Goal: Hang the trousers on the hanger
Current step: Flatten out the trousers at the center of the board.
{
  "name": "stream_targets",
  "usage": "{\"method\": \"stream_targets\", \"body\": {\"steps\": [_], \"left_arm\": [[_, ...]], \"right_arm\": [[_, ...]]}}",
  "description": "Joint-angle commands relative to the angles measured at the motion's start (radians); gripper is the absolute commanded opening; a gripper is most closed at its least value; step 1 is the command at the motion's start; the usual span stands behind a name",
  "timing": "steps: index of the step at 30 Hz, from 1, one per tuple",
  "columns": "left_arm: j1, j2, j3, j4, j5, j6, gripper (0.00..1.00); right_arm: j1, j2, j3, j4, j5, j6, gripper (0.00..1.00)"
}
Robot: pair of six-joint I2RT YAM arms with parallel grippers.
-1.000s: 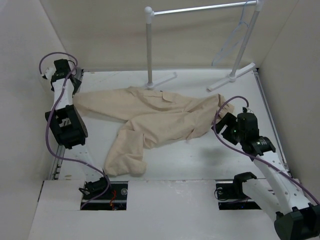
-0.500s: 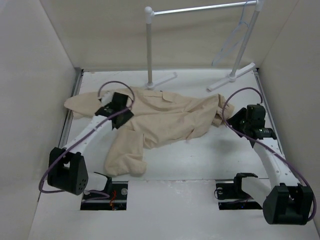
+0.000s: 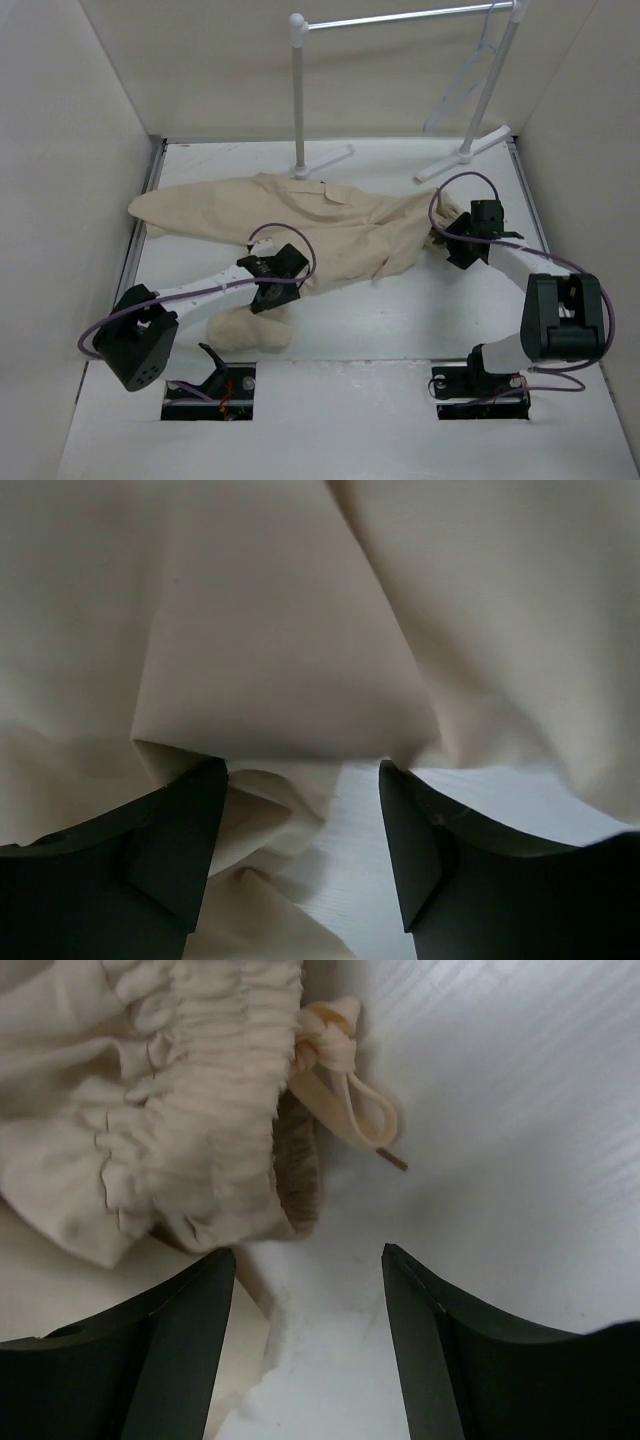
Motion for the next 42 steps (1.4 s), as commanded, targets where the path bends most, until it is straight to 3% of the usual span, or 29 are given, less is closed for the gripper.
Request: {"method": "stream_targets", "body": {"steps": [1, 3, 5, 7, 9, 14, 18, 23, 27, 28, 32, 34, 42], "left_arm": [[0.036, -0.039, -0.082, -0.064, -0.049, -0.021, 0.59], [0.085, -0.045, -0.134, -0.047, -0.044, -0.012, 0.48], [0.151, -0.078, -0.173, -0.044, -0.040, -0.002, 0.24], [0.209, -0.144, -0.187, -0.046, -0.047, 0.008, 0.11], [0.295, -0.225, -0.179, -0.069, -0.063, 0.028, 0.06], [0.488, -0.364, -0.080, -0.145, -0.069, 0.111, 0.03], [0.629, -0.421, 0.006, -0.202, -0.040, 0.181, 0.03], [0.774, -0.450, 0.094, -0.222, 0.026, 0.235, 0.03], [0.815, -0.454, 0.088, -0.218, 0.059, 0.245, 0.04], [0.814, -0.462, 0.083, -0.213, 0.069, 0.240, 0.04], [0.778, -0.505, 0.082, -0.220, 0.092, 0.222, 0.04], [0.771, -0.523, 0.068, -0.231, 0.092, 0.222, 0.04], [0.771, -0.563, 0.023, -0.242, 0.117, 0.215, 0.04]], "right_arm": [[0.005, 0.079, 0.104, 0.110, -0.017, 0.046, 0.63], [0.006, 0.136, 0.151, 0.097, -0.012, 0.049, 0.41], [0.006, 0.144, 0.176, 0.067, -0.005, 0.051, 0.18], [-0.009, 0.083, 0.176, 0.038, 0.014, 0.040, 0.08], [-0.035, -0.024, 0.159, -0.005, 0.035, 0.016, 0.06], [-0.078, -0.307, 0.066, -0.185, 0.083, -0.049, 0.04], [-0.118, -0.553, -0.071, -0.324, 0.130, -0.033, 0.03], [-0.146, -0.752, -0.088, -0.482, 0.080, -0.029, 0.01], [-0.068, -0.757, -0.089, -0.579, 0.017, -0.004, 0.03], [-0.060, -0.763, -0.089, -0.603, 0.003, -0.006, 0.07], [-0.029, -0.822, -0.036, -0.682, 0.033, -0.036, 0.59], [-0.026, -0.809, 0.022, -0.667, 0.061, -0.052, 0.70], [-0.018, -0.588, 0.069, -0.521, 0.100, -0.081, 0.72]]}}
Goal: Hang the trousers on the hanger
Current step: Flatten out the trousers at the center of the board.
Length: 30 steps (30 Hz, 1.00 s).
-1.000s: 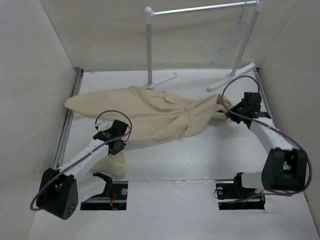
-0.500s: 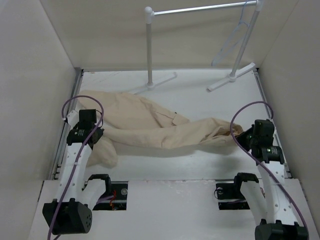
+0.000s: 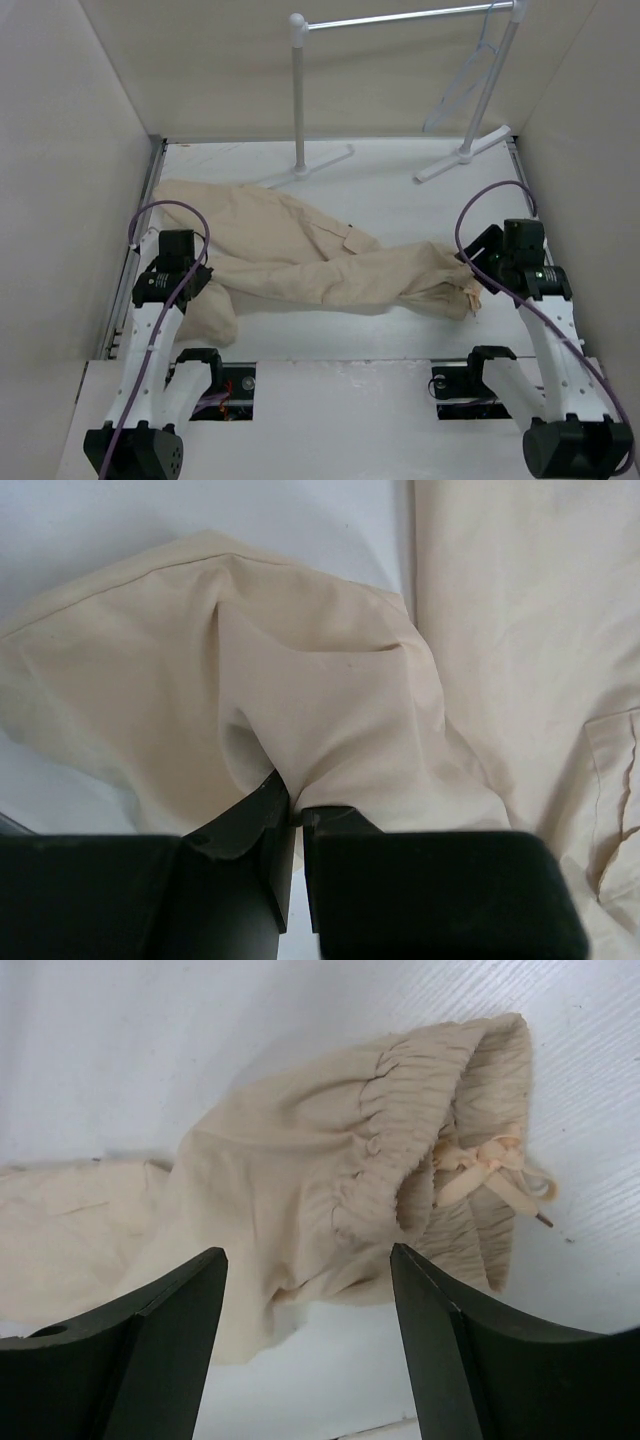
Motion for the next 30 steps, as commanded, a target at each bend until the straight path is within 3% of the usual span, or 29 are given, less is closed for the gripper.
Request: {"method": "stream_targets", "body": {"steps": [1, 5, 12, 14, 15, 16, 18, 21, 25, 28, 30], "left_arm": [[-0.005, -0.016, 0.003, -0.013, 0.014, 0.001, 0.04], [-0.006, -0.023, 0.012, -0.011, 0.015, -0.002, 0.04], [-0.012, 0.006, 0.020, 0.030, 0.012, -0.003, 0.04], [-0.011, 0.020, 0.023, 0.045, 0.012, -0.002, 0.04], [-0.008, 0.029, 0.026, 0.058, 0.012, 0.000, 0.04], [-0.005, 0.040, 0.029, 0.070, 0.012, 0.001, 0.04], [0.006, 0.073, 0.049, 0.101, 0.014, 0.004, 0.04], [0.035, 0.153, 0.133, 0.139, 0.020, 0.018, 0.04], [0.101, 0.221, 0.334, 0.141, 0.050, 0.034, 0.04], [0.139, 0.234, 0.452, 0.118, 0.069, 0.035, 0.04], [0.162, 0.227, 0.503, 0.098, 0.078, 0.035, 0.04]], "right_arm": [[-0.003, 0.028, 0.001, 0.039, 0.078, -0.027, 0.71], [-0.009, -0.018, -0.051, 0.007, 0.128, -0.030, 0.70], [0.006, 0.154, -0.111, 0.137, 0.013, 0.007, 0.66], [-0.021, 0.227, -0.081, 0.175, -0.021, 0.002, 0.55], [-0.038, 0.266, -0.050, 0.189, -0.041, 0.005, 0.37], [-0.052, 0.284, -0.011, 0.203, -0.065, 0.013, 0.21], [-0.066, 0.295, 0.081, 0.293, -0.067, 0.048, 0.12], [-0.058, 0.394, 0.354, 0.388, -0.104, 0.067, 0.09], [-0.026, 0.533, 0.828, 0.297, -0.124, 0.067, 0.09], [-0.028, 0.551, 1.002, 0.223, -0.164, 0.067, 0.10], [-0.040, 0.492, 0.967, 0.221, -0.184, 0.064, 0.11]]}}
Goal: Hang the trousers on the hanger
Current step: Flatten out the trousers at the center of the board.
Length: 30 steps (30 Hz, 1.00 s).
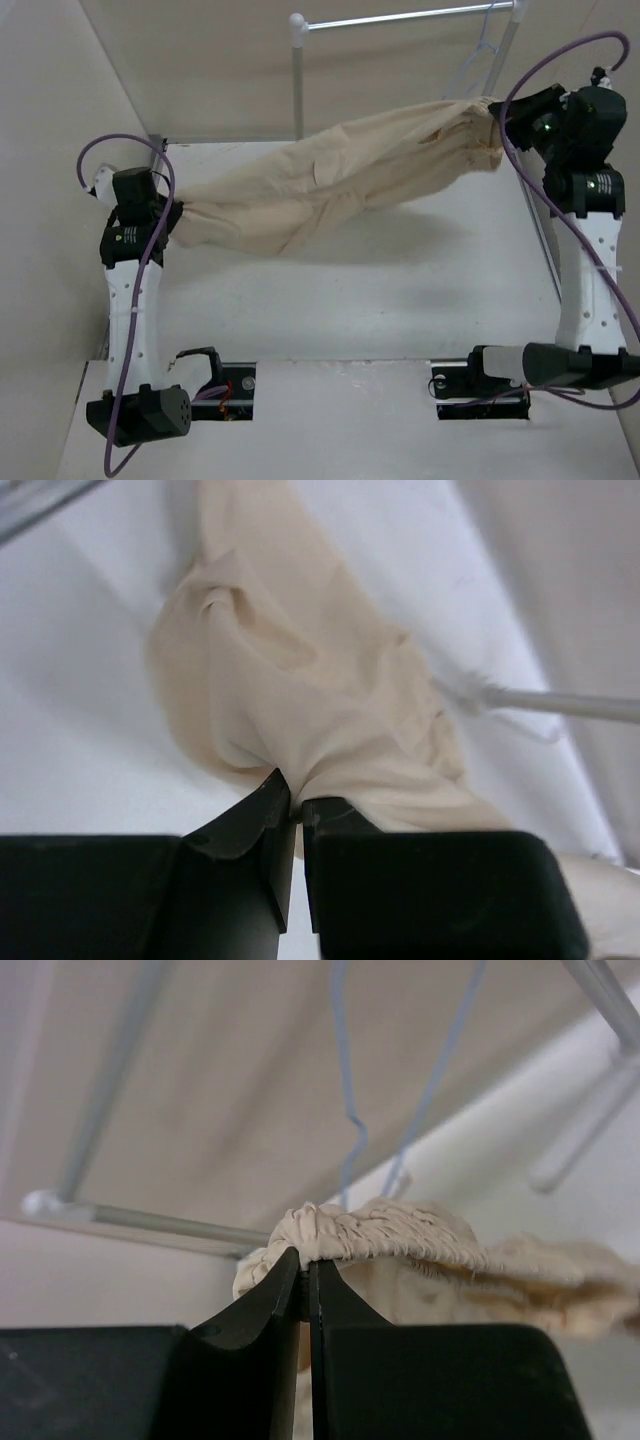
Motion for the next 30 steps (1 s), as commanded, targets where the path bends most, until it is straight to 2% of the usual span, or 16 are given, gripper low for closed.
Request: {"method": "stream_targets", "body": {"steps": [1, 4, 9, 13, 17, 19, 20, 23, 25, 27, 30], "left_arm": [[0.036, -0.038, 0.101, -0.007, 0.012, 0.017, 0.04], [0.055, -0.087, 0.071, -0.045, 0.009, 0.020, 0.04], [0.044, -0.222, -0.102, -0.154, -0.025, 0.015, 0.04], [-0.008, -0.319, -0.245, -0.292, -0.134, 0.008, 0.04], [-0.028, -0.391, -0.348, -0.370, -0.176, 0.012, 0.06], [-0.039, -0.394, -0.362, -0.378, -0.177, 0.014, 0.08], [-0.037, -0.384, -0.350, -0.375, -0.177, 0.021, 0.12], [-0.025, -0.302, -0.325, -0.384, -0.162, 0.084, 0.32], [-0.025, -0.288, -0.289, -0.384, -0.163, 0.110, 0.43], [-0.024, -0.291, -0.227, -0.392, -0.176, 0.120, 0.51], [-0.033, -0.258, -0.132, -0.392, -0.226, 0.146, 0.58]], "right_arm": [[-0.026, -0.122, -0.043, -0.025, -0.038, 0.002, 0.11], [-0.043, -0.306, -0.362, 0.027, -0.037, 0.013, 0.12], [-0.120, -0.587, -0.939, 0.034, -0.032, 0.019, 0.12], [-0.129, -0.715, -1.168, -0.057, 0.015, 0.071, 0.12], [-0.138, -0.712, -1.184, -0.146, 0.084, 0.066, 0.12], [-0.138, -0.699, -1.165, -0.180, 0.124, 0.045, 0.15], [-0.138, -0.693, -1.153, -0.201, 0.138, 0.031, 0.19], [-0.097, -0.686, -1.113, -0.249, 0.170, 0.016, 0.49], [-0.068, -0.690, -1.072, -0.269, 0.191, 0.013, 0.62], [-0.040, -0.704, -0.997, -0.314, 0.239, 0.004, 0.70], [0.012, -0.715, -0.856, -0.347, 0.355, -0.039, 0.74]]}}
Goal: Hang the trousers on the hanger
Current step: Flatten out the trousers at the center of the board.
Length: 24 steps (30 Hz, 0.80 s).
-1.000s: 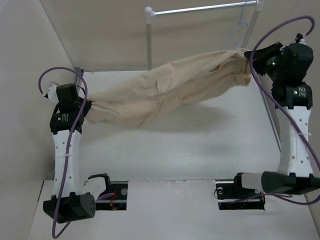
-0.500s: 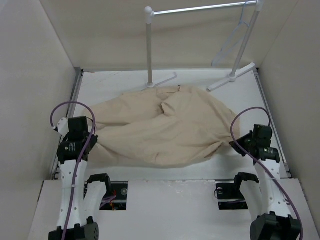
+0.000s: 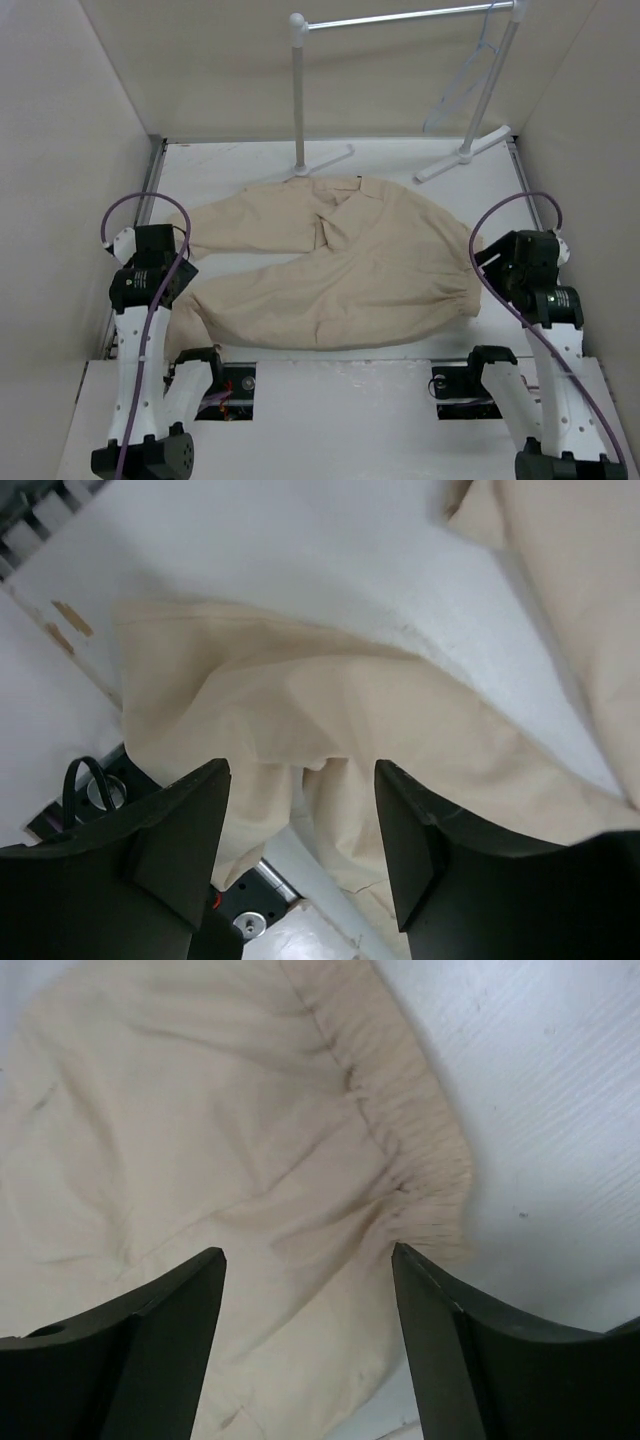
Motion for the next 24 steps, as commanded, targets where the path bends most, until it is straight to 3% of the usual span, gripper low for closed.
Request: {"method": "stream_targets", "body": {"steps": [1, 3, 4, 5, 7, 8, 9, 11, 18, 24], "left_arm": [[-0.010, 0.021, 0.129, 0.001, -0.082, 0.055, 0.59], [-0.014, 0.086, 0.153, 0.054, -0.071, 0.059, 0.60], [-0.017, 0.124, 0.161, 0.088, -0.055, 0.056, 0.60], [-0.019, 0.164, 0.160, 0.133, -0.042, 0.048, 0.60], [-0.002, 0.250, 0.152, 0.223, -0.001, 0.015, 0.60], [0.019, 0.297, 0.150, 0.278, 0.024, 0.001, 0.60], [0.045, 0.354, 0.150, 0.342, 0.057, -0.008, 0.59], [0.099, 0.470, 0.164, 0.441, 0.114, -0.025, 0.59], [0.249, 0.770, 0.235, 0.622, 0.220, -0.102, 0.57], [0.286, 0.957, 0.299, 0.711, 0.263, -0.120, 0.52]], "right_arm": [[0.065, -0.016, 0.190, -0.021, 0.174, -0.065, 0.74], [0.121, 0.017, 0.236, 0.026, 0.182, -0.101, 0.74], [0.165, 0.051, 0.239, 0.069, 0.153, -0.131, 0.68], [0.208, 0.088, 0.230, 0.106, 0.113, -0.142, 0.56], [0.283, 0.154, 0.189, 0.183, 0.017, -0.133, 0.21], [0.311, 0.181, 0.164, 0.227, -0.032, -0.127, 0.11], [0.343, 0.209, 0.140, 0.273, -0.081, -0.116, 0.07], [0.409, 0.244, 0.101, 0.348, -0.138, -0.089, 0.07], [0.538, 0.258, 0.006, 0.425, -0.142, -0.061, 0.35], [0.538, 0.232, -0.068, 0.433, -0.152, -0.047, 0.39]]}}
